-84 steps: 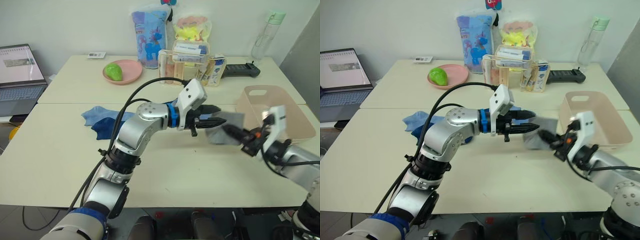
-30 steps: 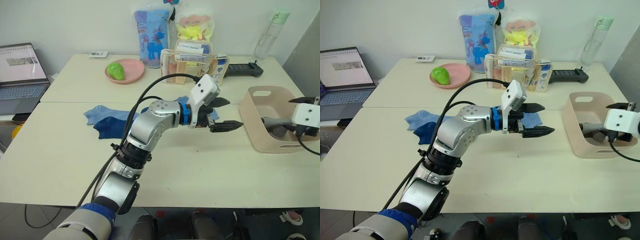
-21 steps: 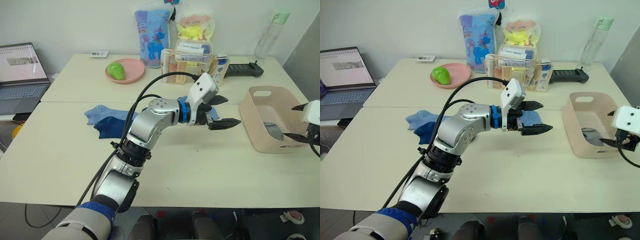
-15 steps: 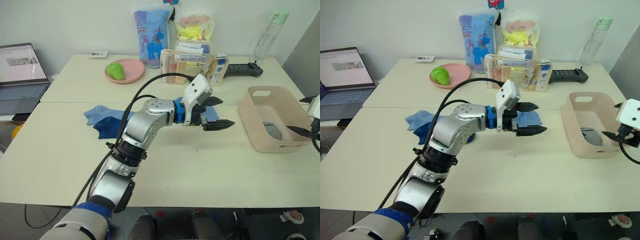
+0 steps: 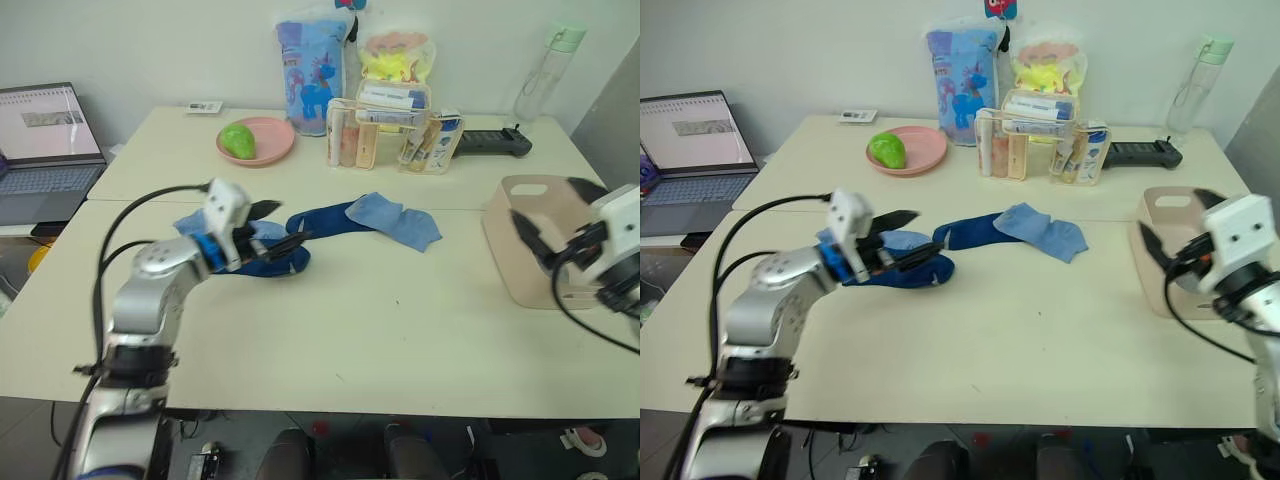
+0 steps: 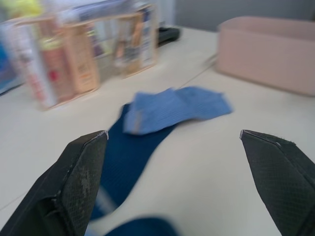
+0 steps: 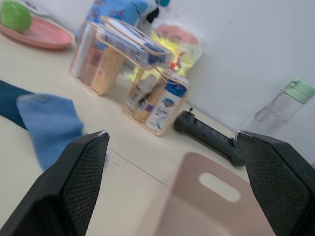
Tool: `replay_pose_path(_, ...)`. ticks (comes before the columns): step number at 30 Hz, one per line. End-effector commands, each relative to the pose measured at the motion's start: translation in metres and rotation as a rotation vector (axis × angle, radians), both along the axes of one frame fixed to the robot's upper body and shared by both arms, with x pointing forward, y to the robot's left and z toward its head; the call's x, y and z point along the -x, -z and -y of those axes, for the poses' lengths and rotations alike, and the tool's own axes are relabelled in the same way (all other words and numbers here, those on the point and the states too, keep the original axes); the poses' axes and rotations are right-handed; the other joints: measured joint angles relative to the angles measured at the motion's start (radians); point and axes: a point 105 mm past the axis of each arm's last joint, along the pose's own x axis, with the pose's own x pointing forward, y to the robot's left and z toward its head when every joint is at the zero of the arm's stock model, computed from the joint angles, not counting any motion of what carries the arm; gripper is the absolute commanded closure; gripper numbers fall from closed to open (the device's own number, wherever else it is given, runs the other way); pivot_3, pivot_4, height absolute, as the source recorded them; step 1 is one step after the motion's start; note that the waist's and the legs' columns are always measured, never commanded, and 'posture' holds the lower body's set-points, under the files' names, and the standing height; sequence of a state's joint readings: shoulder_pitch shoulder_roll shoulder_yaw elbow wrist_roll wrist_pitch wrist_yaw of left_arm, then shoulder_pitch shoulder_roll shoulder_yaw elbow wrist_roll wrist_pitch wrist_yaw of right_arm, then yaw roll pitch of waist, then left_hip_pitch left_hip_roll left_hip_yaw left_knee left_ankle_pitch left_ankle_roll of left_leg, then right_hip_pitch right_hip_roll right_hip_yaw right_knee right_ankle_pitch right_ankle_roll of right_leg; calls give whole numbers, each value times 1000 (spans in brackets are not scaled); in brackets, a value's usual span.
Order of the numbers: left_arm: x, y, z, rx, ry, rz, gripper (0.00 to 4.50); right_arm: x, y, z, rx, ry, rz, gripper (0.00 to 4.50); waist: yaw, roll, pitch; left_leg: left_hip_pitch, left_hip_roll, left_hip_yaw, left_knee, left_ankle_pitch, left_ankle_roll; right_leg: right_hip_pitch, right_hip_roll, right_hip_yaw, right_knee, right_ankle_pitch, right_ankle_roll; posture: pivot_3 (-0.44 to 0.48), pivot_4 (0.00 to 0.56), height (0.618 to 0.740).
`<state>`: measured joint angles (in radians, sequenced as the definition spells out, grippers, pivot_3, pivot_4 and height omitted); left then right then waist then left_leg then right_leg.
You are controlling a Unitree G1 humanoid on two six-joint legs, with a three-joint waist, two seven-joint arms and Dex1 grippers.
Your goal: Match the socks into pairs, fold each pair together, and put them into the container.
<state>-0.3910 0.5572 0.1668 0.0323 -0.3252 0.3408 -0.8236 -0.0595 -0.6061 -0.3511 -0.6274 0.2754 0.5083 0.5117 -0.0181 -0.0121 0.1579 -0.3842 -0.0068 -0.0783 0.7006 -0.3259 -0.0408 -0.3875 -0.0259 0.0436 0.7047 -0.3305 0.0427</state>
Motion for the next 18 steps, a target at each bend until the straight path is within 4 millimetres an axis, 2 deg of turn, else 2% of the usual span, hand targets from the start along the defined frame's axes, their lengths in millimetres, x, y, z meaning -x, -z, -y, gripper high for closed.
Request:
replay_pose_path(1, 9, 2, -32, -44, -109, 48, 0, 9, 16, -26, 14, -78, -38, 56, 5, 0, 0, 0, 0, -1, 0, 0, 0, 0, 0, 0, 0, 0, 0, 0, 150, 703)
replay_pose_path(4, 25, 20, -53, -74, -150, 7, 0, 16, 42, -43, 26, -145, -111, 56, 7, 0, 0, 0, -1, 0, 0, 0, 0, 0, -1, 0, 0, 0, 0, 0, 150, 703)
replay_pose_path(5, 28, 24, -55, -82, -150, -2, 0, 18, 46, -46, 30, -158, -127, 56, 8, 0, 0, 0, -1, 0, 0, 0, 0, 0, 0, 0, 0, 0, 0, 0, 150, 703)
replay_pose_path(7, 45, 47, -70, -138, -172, -70, 0, 26, 69, -49, 78, -206, -203, 56, 9, 0, 0, 0, -1, 0, 0, -1, 2, 0, 0, -1, 0, 0, 0, 0, 150, 703)
replay_pose_path(9, 60, 63, -83, -119, -186, -161, 0, 38, 88, -48, 119, -264, -285, 56, 8, 0, 0, 2, -1, 1, -2, -2, 3, 1, 0, -1, 0, 0, 0, 0, 150, 703)
replay_pose_path(11, 71, 70, -90, -90, -180, -222, 0, 43, 93, -44, 94, -273, -319, 56, 8, -1, 0, 2, 0, 0, -2, -2, 4, 1, 0, -1, 0, 0, 0, 0, 150, 703)
replay_pose_path(14, 83, 80, -91, -115, -143, -290, 0, 46, 93, -46, 86, -293, -345, 56, 7, -1, 0, 3, 0, 0, -2, -2, 4, 1, 0, -1, 1, 0, 0, 0, 150, 703)
replay_pose_path(18, 79, 71, -81, -83, -118, -273, 0, 44, 86, -60, 68, -335, -347, 56, 4, -1, 0, 5, 0, -1, -2, -2, 4, 3, 0, -1, 2, 0, 0, 0, 150, 703)
